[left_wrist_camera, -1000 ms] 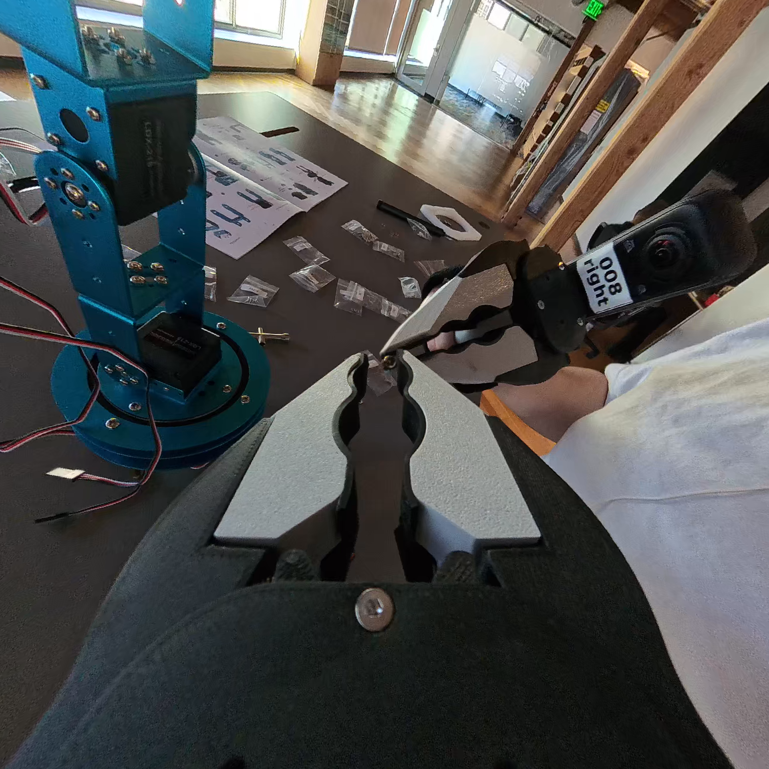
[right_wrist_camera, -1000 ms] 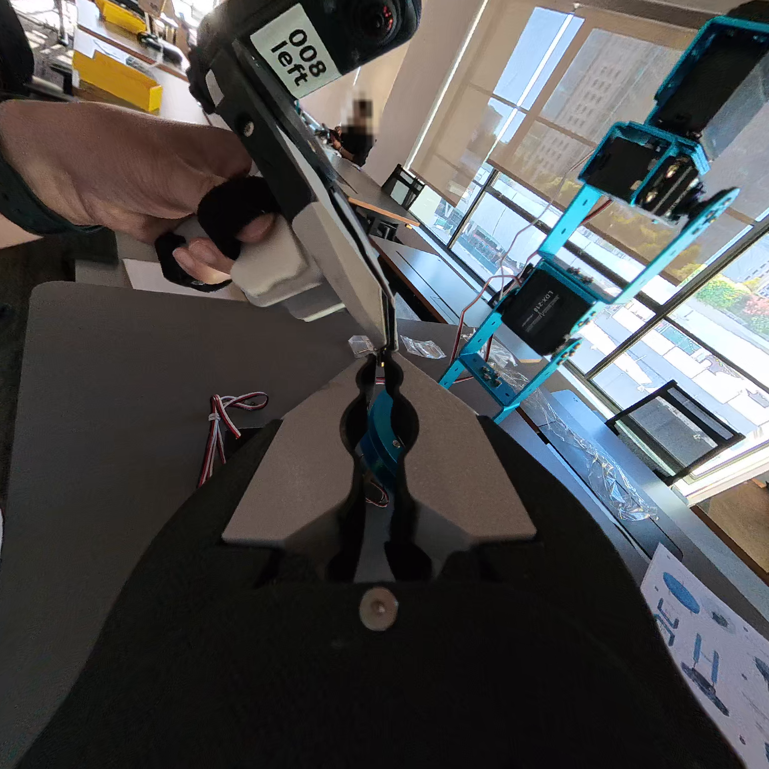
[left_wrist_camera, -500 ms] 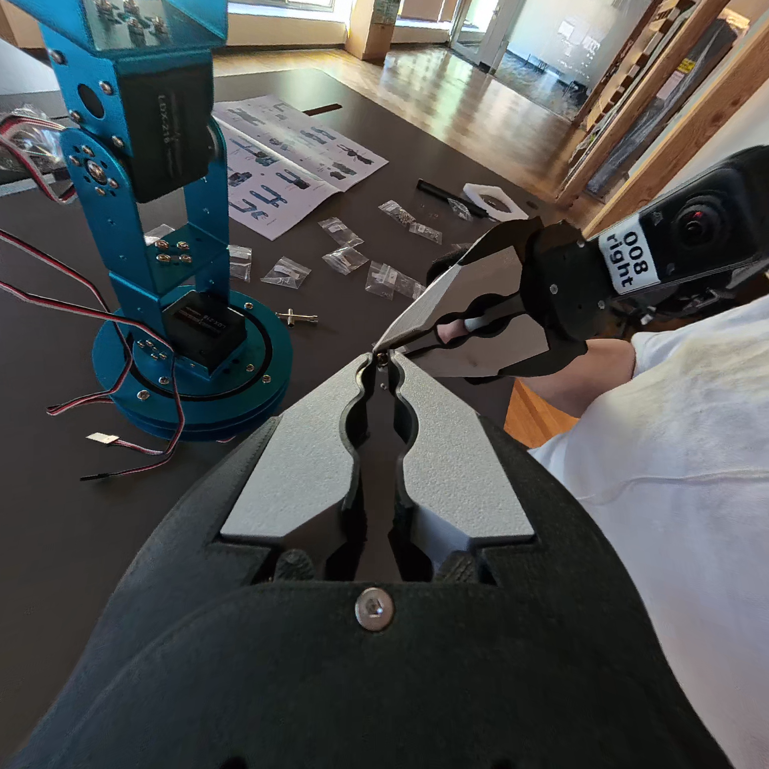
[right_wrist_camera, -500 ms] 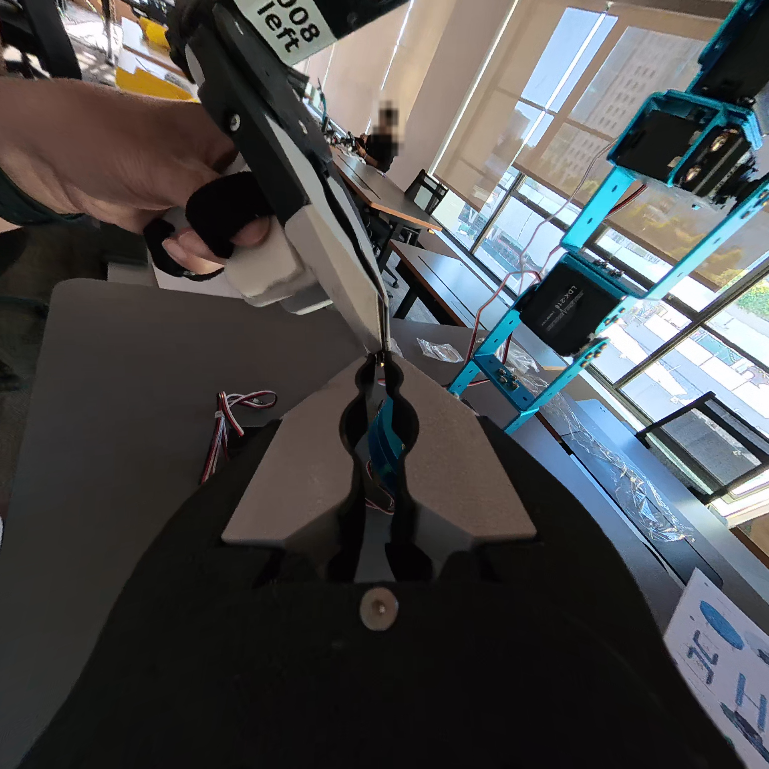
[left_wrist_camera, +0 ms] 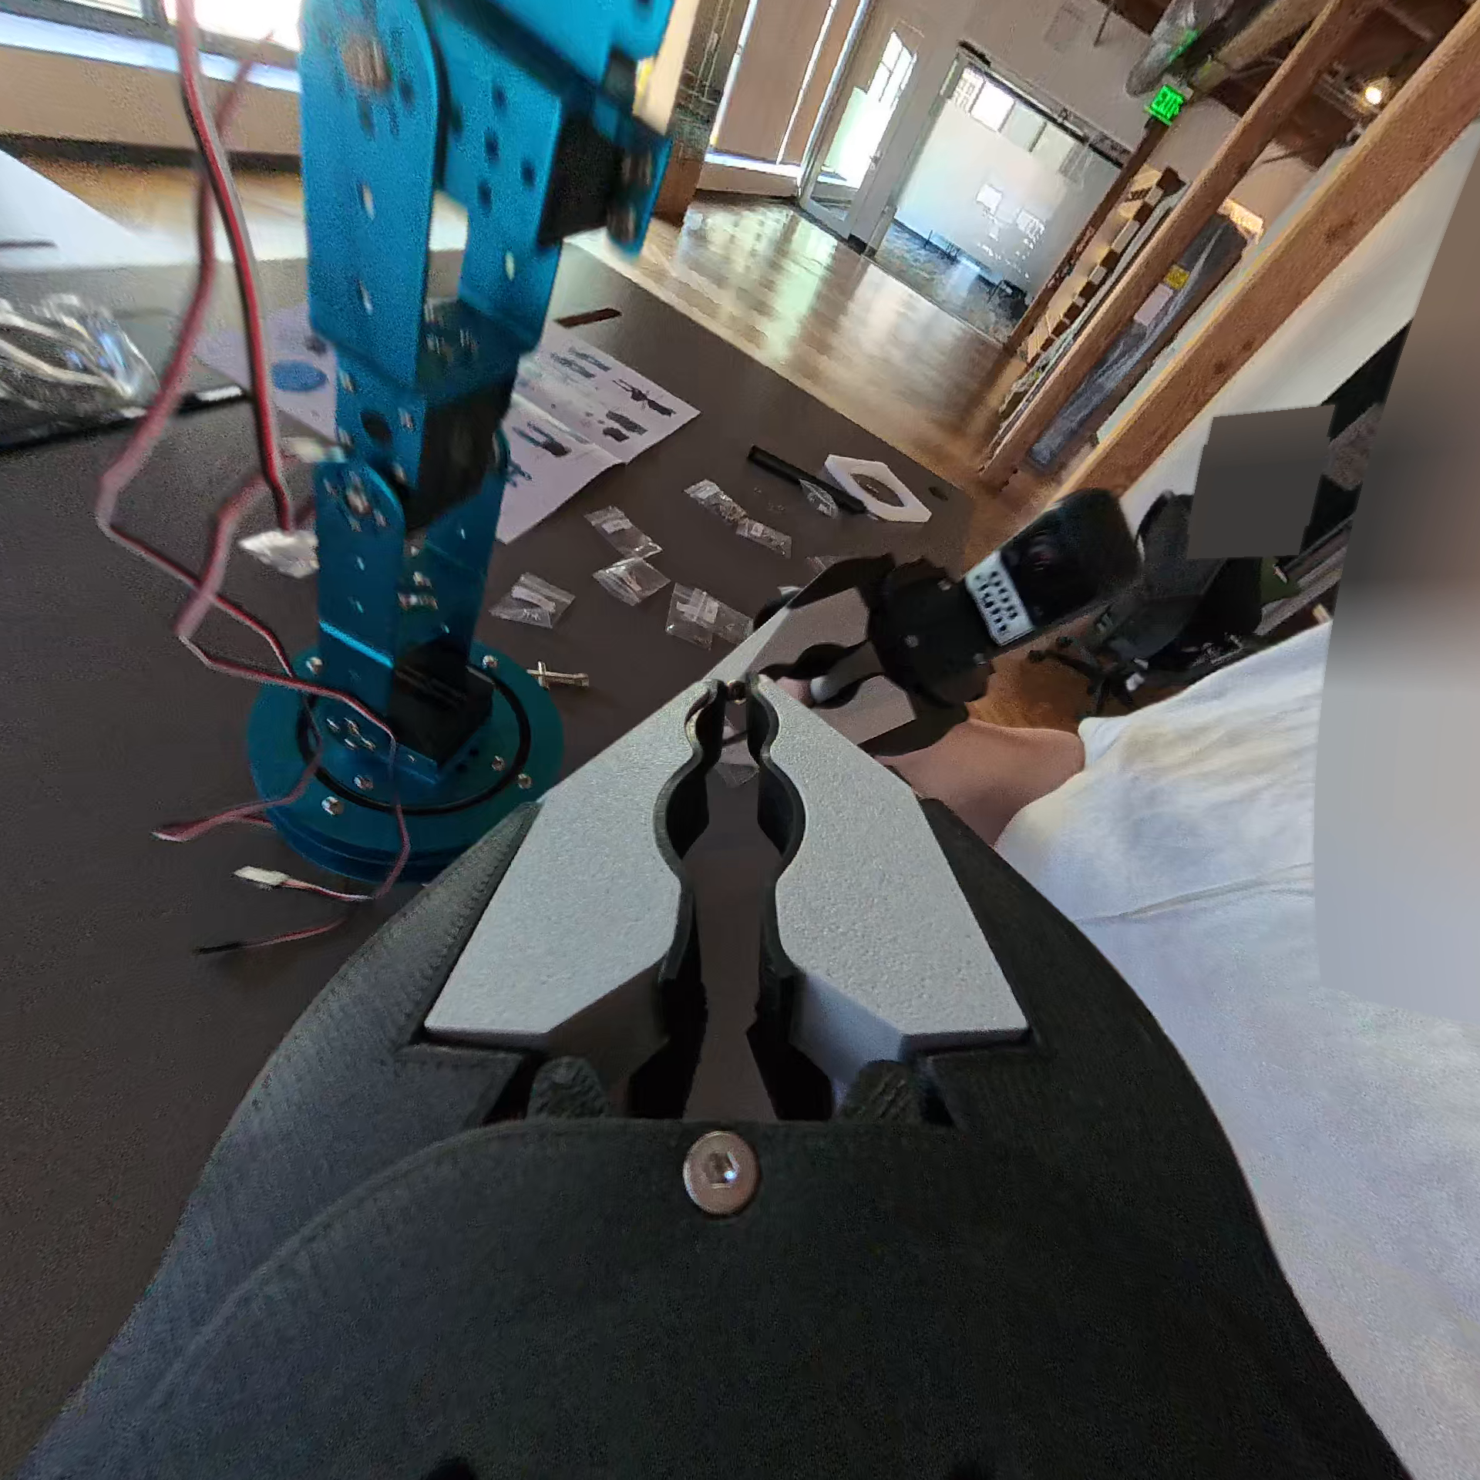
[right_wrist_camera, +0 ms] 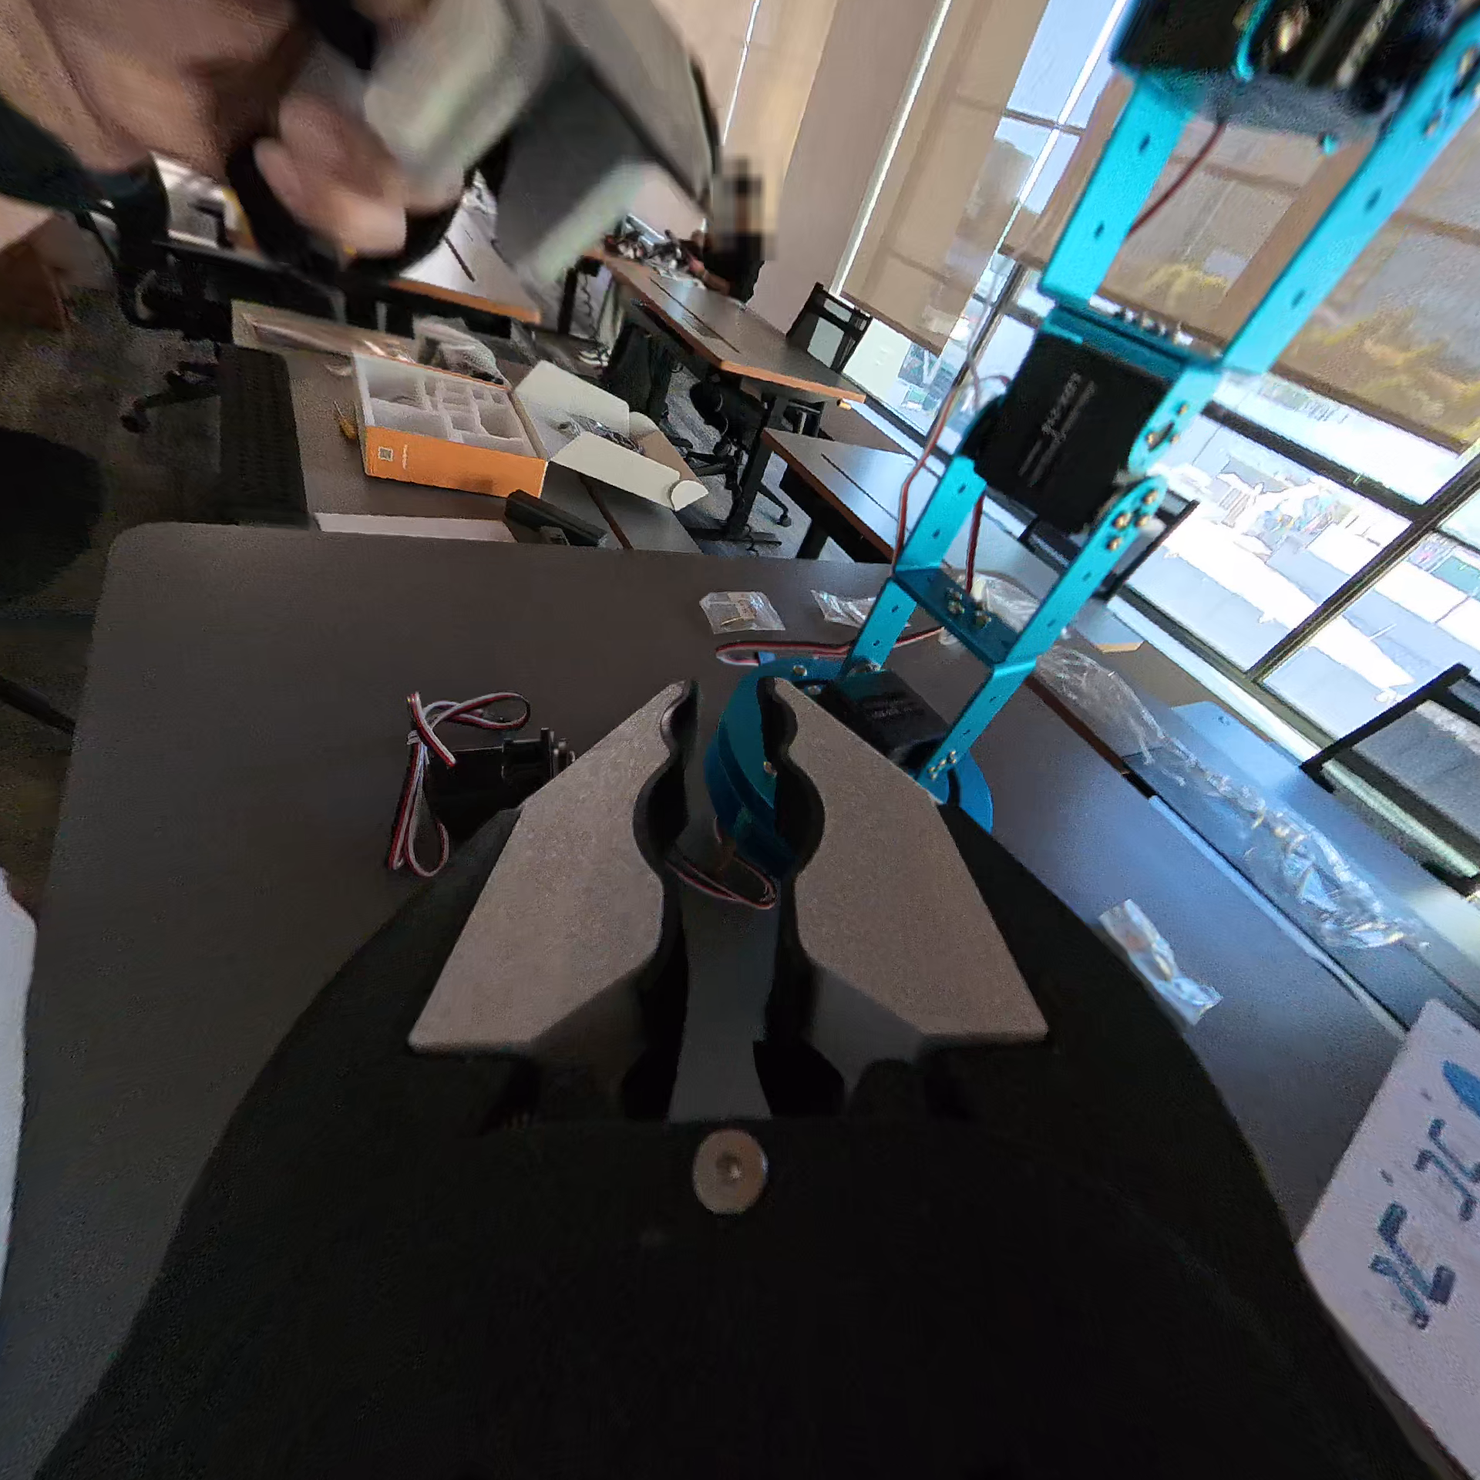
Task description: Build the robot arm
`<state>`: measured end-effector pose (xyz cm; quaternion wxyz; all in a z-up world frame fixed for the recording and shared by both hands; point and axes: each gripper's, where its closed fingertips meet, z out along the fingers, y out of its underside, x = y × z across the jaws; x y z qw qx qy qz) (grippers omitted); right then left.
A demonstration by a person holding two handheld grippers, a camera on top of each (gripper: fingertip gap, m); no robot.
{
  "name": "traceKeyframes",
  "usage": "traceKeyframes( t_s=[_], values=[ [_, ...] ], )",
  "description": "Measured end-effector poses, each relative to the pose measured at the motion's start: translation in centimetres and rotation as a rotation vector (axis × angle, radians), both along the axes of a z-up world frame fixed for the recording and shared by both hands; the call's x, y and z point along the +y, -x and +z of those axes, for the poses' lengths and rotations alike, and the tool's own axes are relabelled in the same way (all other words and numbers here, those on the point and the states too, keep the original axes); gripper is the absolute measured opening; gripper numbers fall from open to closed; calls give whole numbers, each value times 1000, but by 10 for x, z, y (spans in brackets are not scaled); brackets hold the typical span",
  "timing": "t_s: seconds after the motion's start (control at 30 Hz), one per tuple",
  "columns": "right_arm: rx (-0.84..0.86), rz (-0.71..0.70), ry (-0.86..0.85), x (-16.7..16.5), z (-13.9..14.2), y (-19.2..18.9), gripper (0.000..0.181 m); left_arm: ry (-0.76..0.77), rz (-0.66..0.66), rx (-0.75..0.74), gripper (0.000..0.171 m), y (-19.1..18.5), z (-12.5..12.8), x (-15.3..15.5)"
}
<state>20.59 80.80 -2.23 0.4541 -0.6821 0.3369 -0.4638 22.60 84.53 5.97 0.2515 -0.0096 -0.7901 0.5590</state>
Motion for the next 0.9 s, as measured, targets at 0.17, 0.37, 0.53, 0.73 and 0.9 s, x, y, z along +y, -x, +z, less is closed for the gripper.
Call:
traceKeyframes(
  t_s=[0.17, 0.37, 0.53, 0.73, 0.9],
  values=[
    [39, 29, -112, -6, 2, -5, 18, 17, -56, -191, 4, -15, 86, 1],
    [35, 58, -175, -3, 0, -9, 18, -114, -155, -309, 4, -27, 138, -36],
    [51, 55, -178, -5, -9, -7, 18, -247, -182, -341, 4, -31, 139, -54],
    [47, 46, -186, -13, -8, -7, 18, -372, -175, -387, 4, -32, 128, -60],
    [41, 55, -189, -15, -5, -7, 18, -444, -172, -372, 3, -30, 117, -61]
  ],
)
